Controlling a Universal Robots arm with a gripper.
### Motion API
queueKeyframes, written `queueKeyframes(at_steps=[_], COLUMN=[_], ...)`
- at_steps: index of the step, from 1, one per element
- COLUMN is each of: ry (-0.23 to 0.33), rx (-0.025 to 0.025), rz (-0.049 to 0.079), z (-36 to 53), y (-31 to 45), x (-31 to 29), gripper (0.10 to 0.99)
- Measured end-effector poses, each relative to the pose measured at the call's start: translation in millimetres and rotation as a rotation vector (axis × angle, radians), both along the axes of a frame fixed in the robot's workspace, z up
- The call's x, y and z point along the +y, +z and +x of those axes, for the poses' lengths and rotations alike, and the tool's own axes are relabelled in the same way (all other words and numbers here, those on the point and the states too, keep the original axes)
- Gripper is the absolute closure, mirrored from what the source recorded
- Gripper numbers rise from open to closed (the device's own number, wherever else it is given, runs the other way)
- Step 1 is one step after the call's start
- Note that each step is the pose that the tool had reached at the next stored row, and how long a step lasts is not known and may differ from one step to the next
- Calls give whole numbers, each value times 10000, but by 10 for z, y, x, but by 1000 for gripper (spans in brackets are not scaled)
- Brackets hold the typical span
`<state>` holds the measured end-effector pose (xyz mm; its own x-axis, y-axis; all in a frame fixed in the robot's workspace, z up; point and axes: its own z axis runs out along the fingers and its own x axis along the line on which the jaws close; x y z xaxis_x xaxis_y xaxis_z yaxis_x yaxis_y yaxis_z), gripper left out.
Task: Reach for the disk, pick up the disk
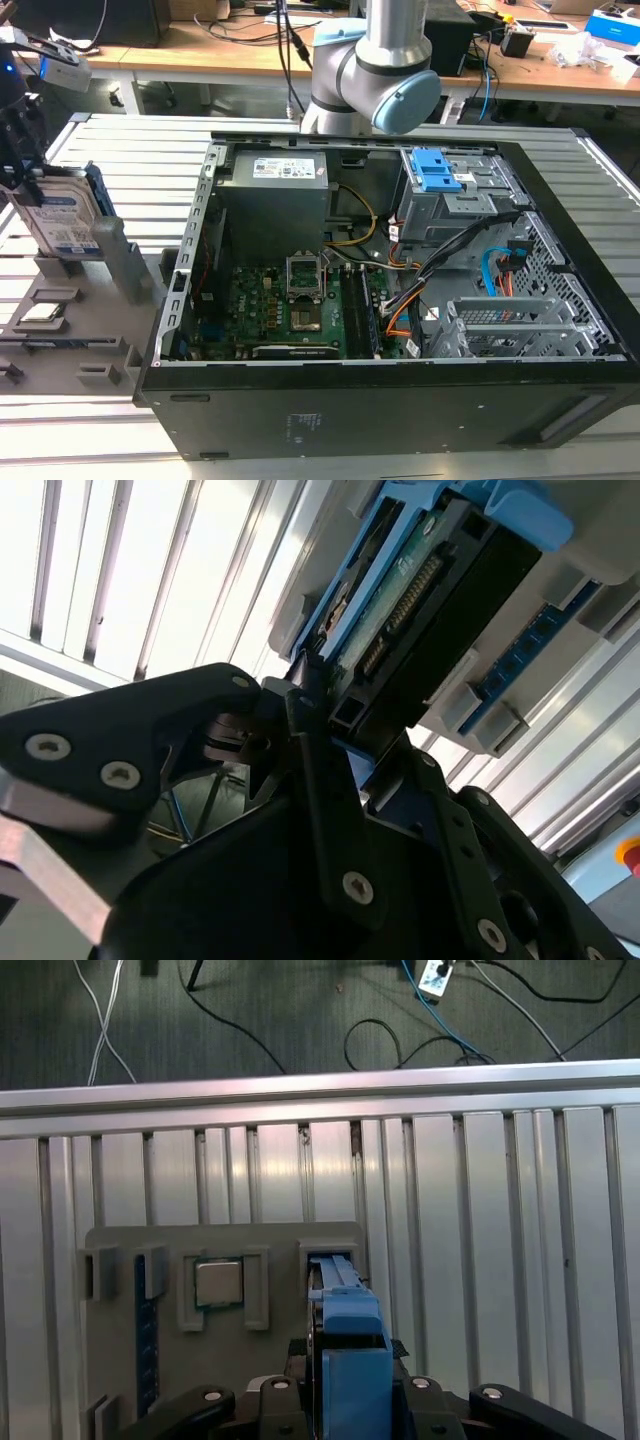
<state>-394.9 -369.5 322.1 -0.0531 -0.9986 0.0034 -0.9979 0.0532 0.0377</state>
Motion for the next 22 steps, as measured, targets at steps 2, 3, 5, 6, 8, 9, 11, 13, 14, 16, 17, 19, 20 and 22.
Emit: queueKeyframes(at_steps=[2, 3, 5, 6, 8, 9, 11, 13, 14, 16, 17, 19, 20, 22], ry=[0, 0, 0, 0, 0, 0, 0, 0, 0, 0, 0, 0, 0, 0], rx=[0, 1, 0, 1, 0, 0, 0, 0, 0, 0, 0, -1, 0, 0], rz=[0, 0, 1, 0, 0, 0, 0, 0, 1, 1, 1, 1, 0, 1], z=[0, 0, 0, 0, 0, 0, 1, 0, 1, 1, 1, 1, 1, 1], y=[41, 58, 95, 123, 154, 179, 244, 298, 311, 339, 354, 392, 409, 431], x=[0, 0, 0, 0, 0, 0, 0, 0, 0, 0, 0, 0, 0, 0], gripper=[718, 718, 718, 718, 718, 718, 718, 718, 718, 718, 718, 718, 718, 718])
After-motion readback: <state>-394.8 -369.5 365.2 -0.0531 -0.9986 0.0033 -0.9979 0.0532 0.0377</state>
